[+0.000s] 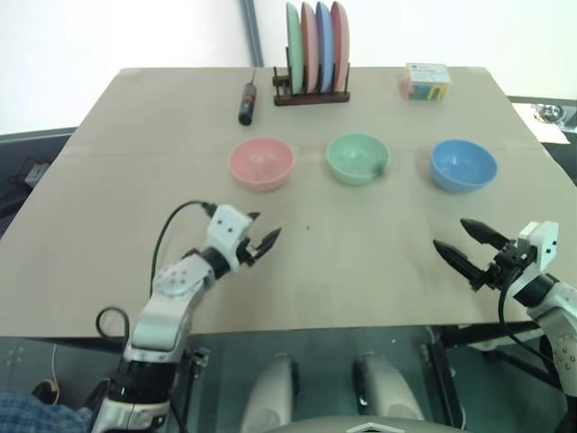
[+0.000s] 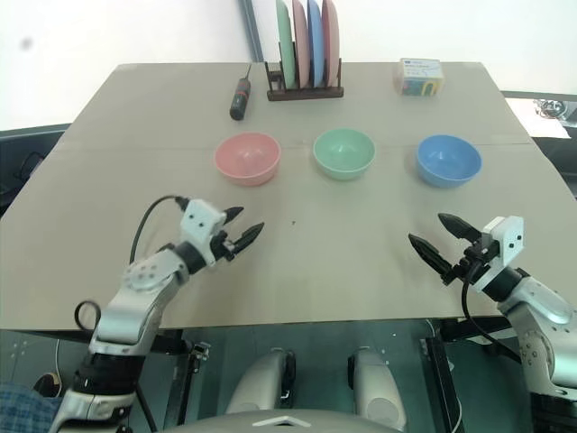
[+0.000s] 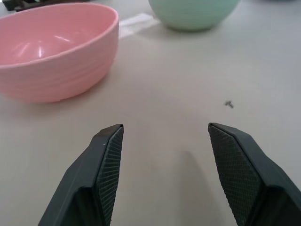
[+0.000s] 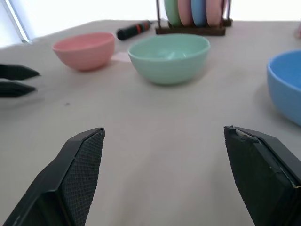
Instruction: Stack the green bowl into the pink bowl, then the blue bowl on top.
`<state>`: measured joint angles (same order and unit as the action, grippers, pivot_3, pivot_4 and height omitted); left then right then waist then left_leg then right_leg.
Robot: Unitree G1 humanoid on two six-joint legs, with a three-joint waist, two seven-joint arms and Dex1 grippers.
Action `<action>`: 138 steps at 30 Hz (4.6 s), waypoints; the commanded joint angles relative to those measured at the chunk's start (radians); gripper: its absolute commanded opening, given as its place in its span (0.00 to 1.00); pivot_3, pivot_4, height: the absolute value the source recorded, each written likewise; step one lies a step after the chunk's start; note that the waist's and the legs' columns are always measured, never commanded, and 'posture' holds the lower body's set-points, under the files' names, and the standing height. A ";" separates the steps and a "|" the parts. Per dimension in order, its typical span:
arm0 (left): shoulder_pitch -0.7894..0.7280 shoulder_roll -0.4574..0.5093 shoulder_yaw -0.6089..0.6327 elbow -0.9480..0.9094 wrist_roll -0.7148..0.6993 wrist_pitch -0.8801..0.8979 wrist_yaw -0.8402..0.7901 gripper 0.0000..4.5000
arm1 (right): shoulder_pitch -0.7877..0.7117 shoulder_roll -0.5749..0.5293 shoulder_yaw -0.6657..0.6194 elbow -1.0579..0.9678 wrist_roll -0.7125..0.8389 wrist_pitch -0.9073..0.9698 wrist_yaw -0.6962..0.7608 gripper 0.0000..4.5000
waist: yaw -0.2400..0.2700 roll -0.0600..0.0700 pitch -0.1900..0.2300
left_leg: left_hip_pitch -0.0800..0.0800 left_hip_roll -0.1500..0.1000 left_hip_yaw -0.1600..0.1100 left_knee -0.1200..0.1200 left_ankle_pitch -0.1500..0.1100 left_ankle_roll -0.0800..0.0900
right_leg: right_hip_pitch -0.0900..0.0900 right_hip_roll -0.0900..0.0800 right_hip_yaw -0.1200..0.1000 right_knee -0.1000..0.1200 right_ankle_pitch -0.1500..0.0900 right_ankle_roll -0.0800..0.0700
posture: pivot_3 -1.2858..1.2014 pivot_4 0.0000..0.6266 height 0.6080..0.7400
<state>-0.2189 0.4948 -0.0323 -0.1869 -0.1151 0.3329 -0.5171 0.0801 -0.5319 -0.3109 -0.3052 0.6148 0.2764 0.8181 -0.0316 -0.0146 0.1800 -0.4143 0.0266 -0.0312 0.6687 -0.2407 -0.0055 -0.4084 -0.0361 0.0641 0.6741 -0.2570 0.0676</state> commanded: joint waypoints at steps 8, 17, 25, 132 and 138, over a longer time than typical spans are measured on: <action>-0.318 0.060 -0.069 0.041 0.196 0.076 0.047 0.68 | -0.030 -0.010 -0.026 -0.132 0.086 0.045 -0.064 0.95 | -0.001 0.000 0.000 | 0.000 0.000 0.000 -0.001 0.000 0.000 | 0.000 0.000 0.000 -0.001 0.000 0.000 | 0.52 0.24 1.00; -0.500 0.064 -0.174 0.374 0.279 -0.064 -0.027 0.68 | -0.046 -0.022 -0.034 -0.162 0.099 0.053 -0.104 0.95 | -0.001 -0.001 0.000 | 0.000 0.000 0.000 -0.001 0.000 0.000 | 0.000 0.000 0.000 -0.001 0.000 0.000 | 0.52 0.24 1.00; -0.615 0.052 -0.208 0.615 0.306 -0.249 -0.096 0.68 | -0.028 -0.025 -0.056 -0.184 0.105 0.053 -0.126 0.95 | 0.000 -0.001 0.000 | -0.001 0.000 0.000 -0.001 0.000 0.000 | 0.000 0.000 0.000 -0.001 0.000 0.000 | 0.52 0.24 1.00; 0.226 0.036 0.464 -0.173 -0.491 -0.190 -0.277 0.99 | -1.309 0.157 0.661 1.377 -0.747 -0.325 0.115 0.89 | -0.012 -0.001 0.001 | 0.000 0.000 0.002 -0.002 0.000 0.000 | -0.003 -0.002 0.000 0.003 0.001 -0.001 | 0.52 0.24 1.00; 0.247 0.036 0.468 -0.179 -0.486 -0.194 -0.248 1.00 | -1.352 0.202 0.646 1.480 -0.793 -0.388 0.102 0.41 | -0.012 -0.001 0.001 | 0.000 0.000 0.002 -0.002 0.000 0.000 | -0.003 -0.002 0.000 0.004 0.001 -0.002 | 0.52 0.24 1.00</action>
<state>0.0256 0.5244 0.4146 -0.3262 -0.5913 0.1600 -0.7750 -1.2335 -0.3296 0.3551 1.1803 -0.1720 -0.0834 0.9267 -0.0437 -0.0152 0.1814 -0.4144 0.0268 -0.0291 0.6669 -0.2407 -0.0058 -0.4118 -0.0378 0.0645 0.6778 -0.2561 0.0660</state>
